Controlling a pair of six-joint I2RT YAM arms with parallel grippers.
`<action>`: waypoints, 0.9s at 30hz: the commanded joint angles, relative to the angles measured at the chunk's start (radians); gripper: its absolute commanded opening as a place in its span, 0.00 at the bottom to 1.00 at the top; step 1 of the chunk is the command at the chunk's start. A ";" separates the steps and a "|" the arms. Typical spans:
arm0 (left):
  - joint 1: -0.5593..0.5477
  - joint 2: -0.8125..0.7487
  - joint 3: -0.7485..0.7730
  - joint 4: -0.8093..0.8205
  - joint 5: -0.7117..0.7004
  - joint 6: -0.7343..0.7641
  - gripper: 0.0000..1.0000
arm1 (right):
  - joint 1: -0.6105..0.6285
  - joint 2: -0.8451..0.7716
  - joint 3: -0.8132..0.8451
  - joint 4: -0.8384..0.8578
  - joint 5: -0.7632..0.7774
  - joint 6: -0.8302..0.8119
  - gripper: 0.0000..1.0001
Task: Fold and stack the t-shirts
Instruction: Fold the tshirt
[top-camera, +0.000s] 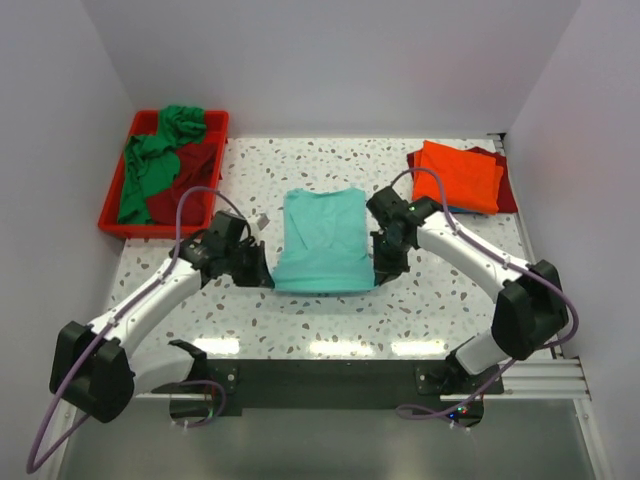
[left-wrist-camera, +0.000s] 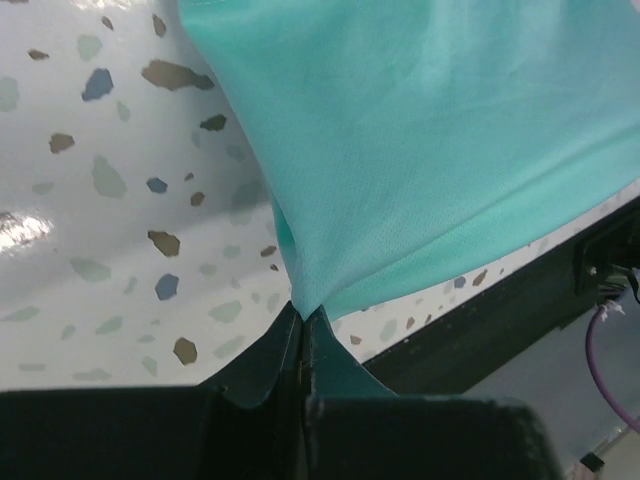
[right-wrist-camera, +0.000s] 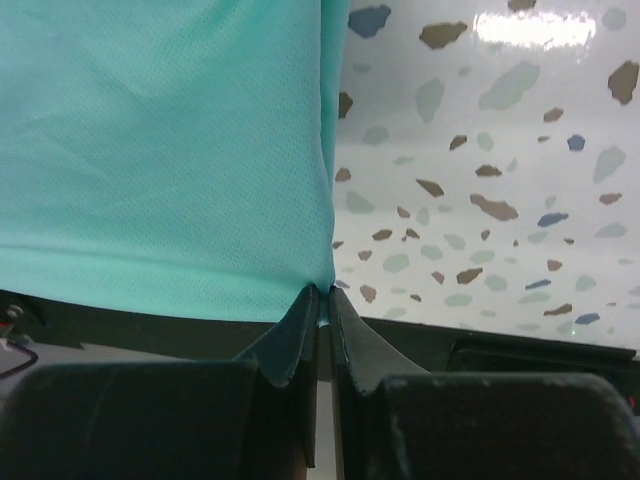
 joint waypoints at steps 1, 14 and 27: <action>-0.007 -0.080 0.015 -0.172 0.001 -0.024 0.00 | 0.018 -0.079 -0.018 -0.172 0.065 0.015 0.00; -0.023 -0.202 0.115 -0.244 0.070 -0.150 0.00 | 0.072 -0.203 0.127 -0.288 0.060 0.146 0.00; -0.023 -0.029 0.161 -0.057 0.067 -0.136 0.00 | 0.058 -0.097 0.237 -0.195 0.177 0.167 0.00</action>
